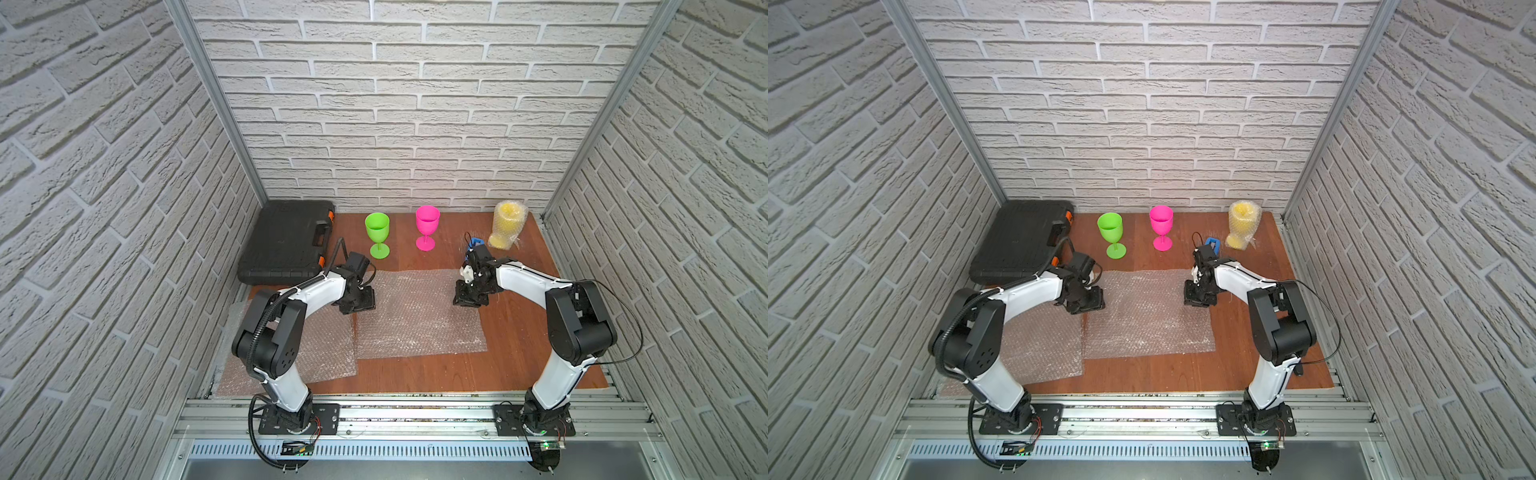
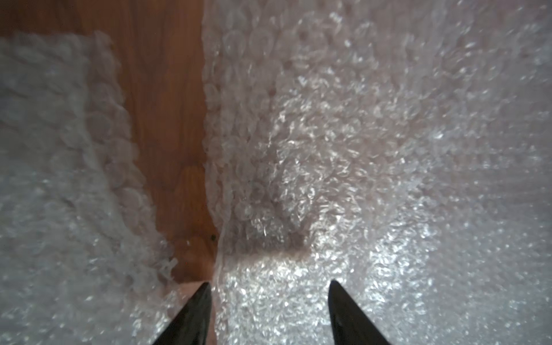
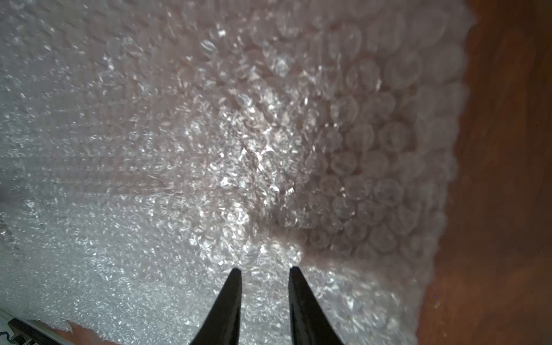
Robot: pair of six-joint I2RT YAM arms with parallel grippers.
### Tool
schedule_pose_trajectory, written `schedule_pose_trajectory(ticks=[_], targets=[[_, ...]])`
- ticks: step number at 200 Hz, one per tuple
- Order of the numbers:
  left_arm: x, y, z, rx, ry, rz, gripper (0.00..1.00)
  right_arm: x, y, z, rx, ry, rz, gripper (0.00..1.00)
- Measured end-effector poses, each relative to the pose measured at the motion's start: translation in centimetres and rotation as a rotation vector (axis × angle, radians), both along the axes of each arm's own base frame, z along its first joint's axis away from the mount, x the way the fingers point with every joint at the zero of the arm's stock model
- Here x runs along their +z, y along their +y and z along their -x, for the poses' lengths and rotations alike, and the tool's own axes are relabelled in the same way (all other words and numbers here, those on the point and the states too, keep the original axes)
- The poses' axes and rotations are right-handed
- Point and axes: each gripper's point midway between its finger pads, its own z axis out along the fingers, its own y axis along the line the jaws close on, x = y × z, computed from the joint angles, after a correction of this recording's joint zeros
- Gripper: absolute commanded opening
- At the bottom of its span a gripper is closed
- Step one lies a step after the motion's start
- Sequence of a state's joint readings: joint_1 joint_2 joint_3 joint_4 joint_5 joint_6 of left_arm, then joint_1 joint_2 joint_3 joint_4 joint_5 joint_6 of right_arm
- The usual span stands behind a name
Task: Wrap wine glasses in bubble wrap
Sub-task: Place the bubble wrap at the center of the board, then pick up the wine glass at the center of the board.
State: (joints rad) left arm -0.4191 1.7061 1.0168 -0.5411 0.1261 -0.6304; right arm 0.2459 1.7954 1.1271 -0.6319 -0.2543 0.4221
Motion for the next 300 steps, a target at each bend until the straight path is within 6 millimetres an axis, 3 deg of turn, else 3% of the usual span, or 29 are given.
schedule_pose_trajectory(ticks=[42, 79, 107, 126, 144, 156, 172, 192, 227, 258, 300], targets=[[-0.3, -0.9, 0.7, -0.022, 0.021, 0.028, 0.61, -1.1, -1.2, 1.5, -0.025, 0.017, 0.022, 0.29], [-0.2, -3.1, 2.6, -0.065, 0.048, 0.062, 0.61, -1.1, -3.1, 3.0, -0.061, 0.029, 0.061, 0.30], [-0.2, -3.9, 3.4, -0.078, 0.053, 0.063, 0.61, -0.6, -4.0, 3.1, -0.074, 0.021, 0.091, 0.32], [0.1, -3.2, 3.1, -0.064, 0.042, 0.045, 0.61, 0.8, -4.0, 2.4, -0.065, -0.027, 0.094, 0.41], [0.9, -2.4, 2.3, -0.042, 0.012, 0.040, 0.61, 3.7, -3.5, 0.7, -0.025, -0.137, 0.069, 0.52], [1.8, -1.9, 1.7, -0.028, -0.017, 0.041, 0.61, 5.9, -3.0, -0.8, 0.006, -0.231, 0.044, 0.70], [3.6, -1.2, 0.9, -0.013, -0.075, 0.050, 0.62, 8.8, -2.1, -2.7, 0.049, -0.357, 0.008, 0.80], [6.1, -0.5, 0.2, -0.002, -0.157, 0.061, 0.64, 11.4, -1.0, -5.2, 0.096, -0.484, -0.035, 0.99], [9.7, 0.6, 0.0, 0.012, -0.292, 0.097, 0.75, 13.4, 1.2, -10.5, 0.178, -0.661, -0.095, 0.99], [10.1, 1.8, 0.8, 0.033, -0.329, 0.129, 0.89, 13.3, 2.5, -15.0, 0.236, -0.840, -0.103, 0.99], [11.2, 2.2, 0.9, 0.030, -0.375, 0.144, 0.92, 12.3, 4.6, -20.8, 0.312, -1.103, -0.130, 0.97]])
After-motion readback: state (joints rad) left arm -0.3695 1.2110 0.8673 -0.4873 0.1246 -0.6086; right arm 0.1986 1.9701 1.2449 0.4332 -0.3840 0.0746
